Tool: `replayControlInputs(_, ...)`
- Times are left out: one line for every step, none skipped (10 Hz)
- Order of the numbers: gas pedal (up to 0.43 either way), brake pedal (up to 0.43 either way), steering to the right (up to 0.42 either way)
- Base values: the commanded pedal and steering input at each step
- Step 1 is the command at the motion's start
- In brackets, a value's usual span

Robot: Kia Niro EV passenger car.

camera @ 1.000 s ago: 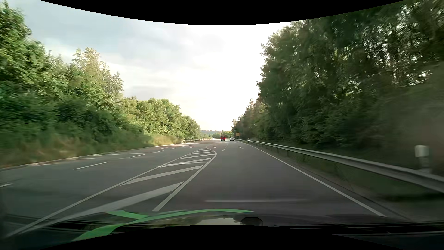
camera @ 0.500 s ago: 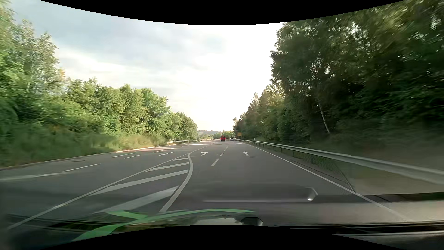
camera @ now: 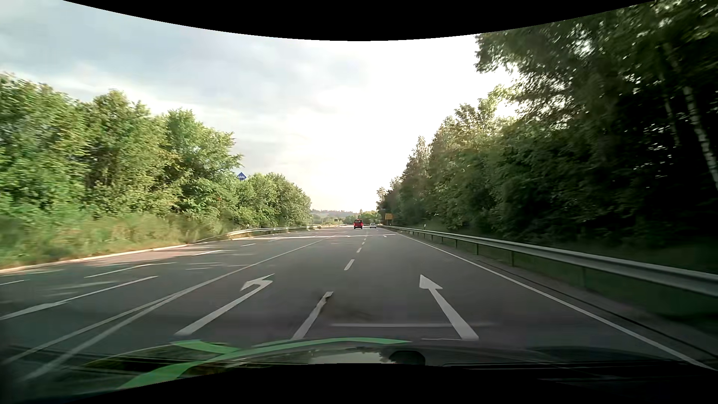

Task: Follow the waypoints while adhering to traffic rules and regulations

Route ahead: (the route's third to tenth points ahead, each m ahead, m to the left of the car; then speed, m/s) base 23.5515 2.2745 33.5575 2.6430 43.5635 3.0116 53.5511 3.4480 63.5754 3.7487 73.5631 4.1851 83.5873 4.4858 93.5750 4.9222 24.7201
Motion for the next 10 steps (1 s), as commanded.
replayControlInputs(0.189, 0.000, -0.001)
replayControlInputs(0.189, 0.000, -0.002)
replayControlInputs(0.189, 0.000, -0.002)
replayControlInputs(0.189, 0.000, -0.002)
replayControlInputs(0.189, 0.000, -0.002)
replayControlInputs(0.189, 0.000, -0.002)
replayControlInputs(0.189, 0.000, -0.002)
replayControlInputs(0.189, 0.000, -0.002)
replayControlInputs(0.189, 0.000, -0.002)
replayControlInputs(0.189, 0.000, -0.002)
